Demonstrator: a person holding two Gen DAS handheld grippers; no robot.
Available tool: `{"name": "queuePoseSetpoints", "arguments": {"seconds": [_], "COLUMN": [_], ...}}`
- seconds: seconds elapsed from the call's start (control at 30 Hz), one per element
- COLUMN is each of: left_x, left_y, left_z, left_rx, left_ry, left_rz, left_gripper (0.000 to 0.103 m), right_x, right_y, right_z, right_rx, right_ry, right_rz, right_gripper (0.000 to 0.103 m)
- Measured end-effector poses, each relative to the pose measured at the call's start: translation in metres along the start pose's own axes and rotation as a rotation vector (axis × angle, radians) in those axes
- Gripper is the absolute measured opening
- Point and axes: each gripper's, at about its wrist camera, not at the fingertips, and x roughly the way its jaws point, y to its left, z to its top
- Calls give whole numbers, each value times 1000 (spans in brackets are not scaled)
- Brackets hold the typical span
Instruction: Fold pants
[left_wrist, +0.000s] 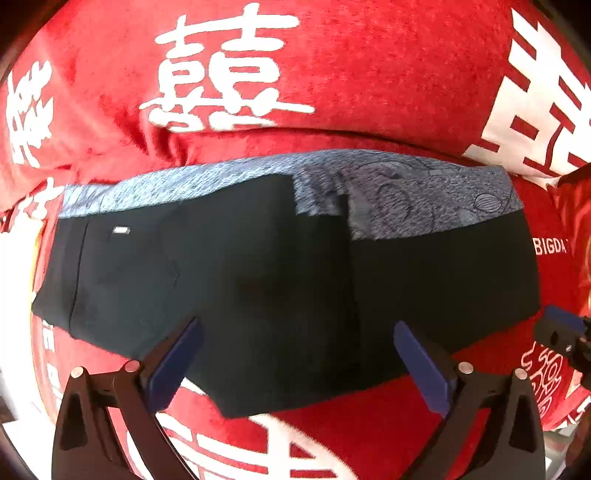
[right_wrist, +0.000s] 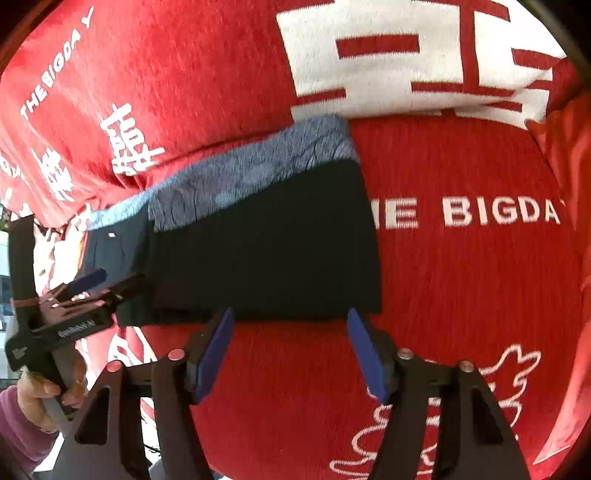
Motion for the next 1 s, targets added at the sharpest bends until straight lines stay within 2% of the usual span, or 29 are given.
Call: {"name": "queuePoseSetpoints", "arguments": {"seconds": [0.07, 0.2, 0.3, 0.5, 0.7, 1.0], "left_x": [1, 7, 5, -1, -1, 5], "left_y": [11, 32, 55, 108, 164, 215], "left_z": [-5, -14, -22, -35, -43, -56], "left_rx": [-26, -48, -44, -74, -147, -241], "left_ry": [6, 45, 61, 87, 91, 87], "left_rz": [-9, -14, 0, -21, -36, -54], "left_gripper": [103, 103, 103, 103, 103, 103], "right_x": [2, 5, 8, 21, 46, 77], "right_y": [5, 27, 53, 116, 176, 244], "right_z": [-5, -12, -18, -26, -26, -20], "right_rx": [0, -16, -25, -71, -124, -255], "right_ry": [14, 20, 21, 38, 72, 128], "right_rz": [-14, -38, -52, -72, -72, -94], "right_gripper": [76, 79, 79, 80, 80, 80]}}
